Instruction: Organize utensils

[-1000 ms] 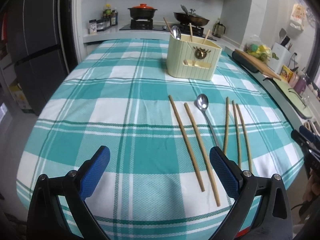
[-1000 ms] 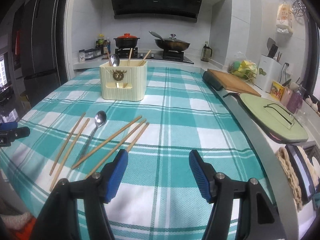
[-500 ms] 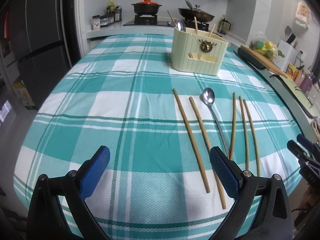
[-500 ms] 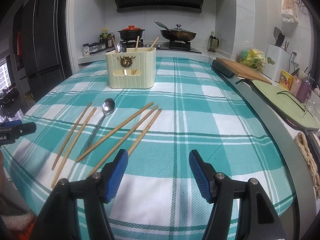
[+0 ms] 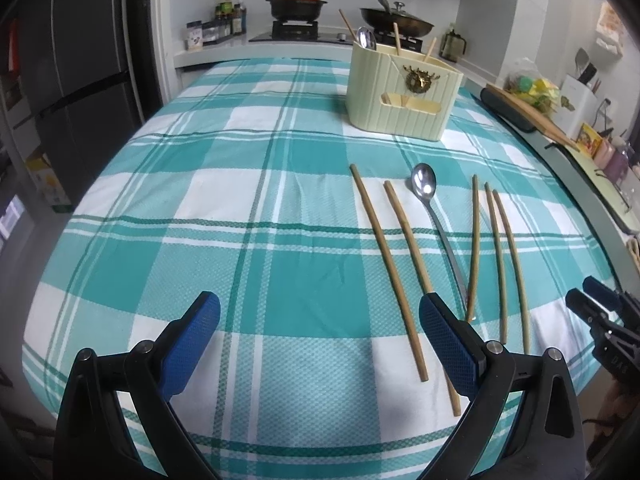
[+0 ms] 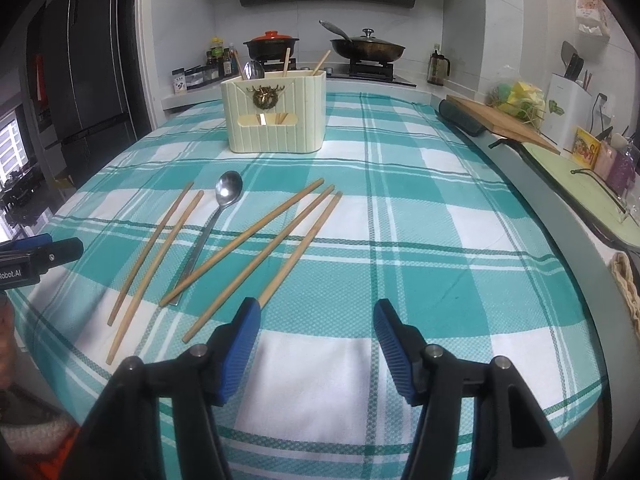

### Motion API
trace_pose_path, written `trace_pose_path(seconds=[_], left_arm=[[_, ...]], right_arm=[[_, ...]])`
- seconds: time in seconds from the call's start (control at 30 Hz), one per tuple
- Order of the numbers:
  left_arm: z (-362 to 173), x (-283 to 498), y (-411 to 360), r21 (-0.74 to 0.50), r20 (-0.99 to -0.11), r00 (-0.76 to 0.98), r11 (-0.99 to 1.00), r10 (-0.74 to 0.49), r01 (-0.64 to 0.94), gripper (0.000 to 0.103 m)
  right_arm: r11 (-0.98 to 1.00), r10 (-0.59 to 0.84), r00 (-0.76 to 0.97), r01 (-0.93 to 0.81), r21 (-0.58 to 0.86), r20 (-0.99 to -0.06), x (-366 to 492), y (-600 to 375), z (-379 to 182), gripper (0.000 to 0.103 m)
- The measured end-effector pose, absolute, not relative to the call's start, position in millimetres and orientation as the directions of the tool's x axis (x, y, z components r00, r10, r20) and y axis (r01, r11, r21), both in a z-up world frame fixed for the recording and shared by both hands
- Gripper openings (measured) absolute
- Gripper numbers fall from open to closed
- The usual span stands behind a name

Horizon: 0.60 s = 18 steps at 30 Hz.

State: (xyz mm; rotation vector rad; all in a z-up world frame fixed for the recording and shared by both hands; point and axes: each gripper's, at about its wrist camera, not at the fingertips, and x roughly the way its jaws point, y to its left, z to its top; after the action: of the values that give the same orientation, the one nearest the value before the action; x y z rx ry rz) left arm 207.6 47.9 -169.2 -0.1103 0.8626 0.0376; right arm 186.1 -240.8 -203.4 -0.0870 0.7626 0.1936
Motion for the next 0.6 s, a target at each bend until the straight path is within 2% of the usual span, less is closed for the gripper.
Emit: trace_pose_path(seconds=[0.17, 0.5, 0.6], left_arm=[[-171, 208, 48, -0.081, -0.761, 0.649, 0.994, -0.011, -0.078, 0.100], [-173, 206, 45, -0.069, -0.765, 0.644, 0.995, -0.004, -0.076, 0.100], [-174, 206, 49, -0.065, -0.766, 0.643, 0.994, 0.006, -0.087, 0.100]], right_arm=[[0.975, 0.170, 0.676, -0.221, 0.023, -0.717, 189, -238, -207, 0.040], [0.962, 0.228, 0.615, -0.264, 0.075, -0.755, 224, -211, -223, 0.037], [0.964, 0.208, 0.603, -0.258, 0.058, -0.770, 234, -204, -230, 0.029]])
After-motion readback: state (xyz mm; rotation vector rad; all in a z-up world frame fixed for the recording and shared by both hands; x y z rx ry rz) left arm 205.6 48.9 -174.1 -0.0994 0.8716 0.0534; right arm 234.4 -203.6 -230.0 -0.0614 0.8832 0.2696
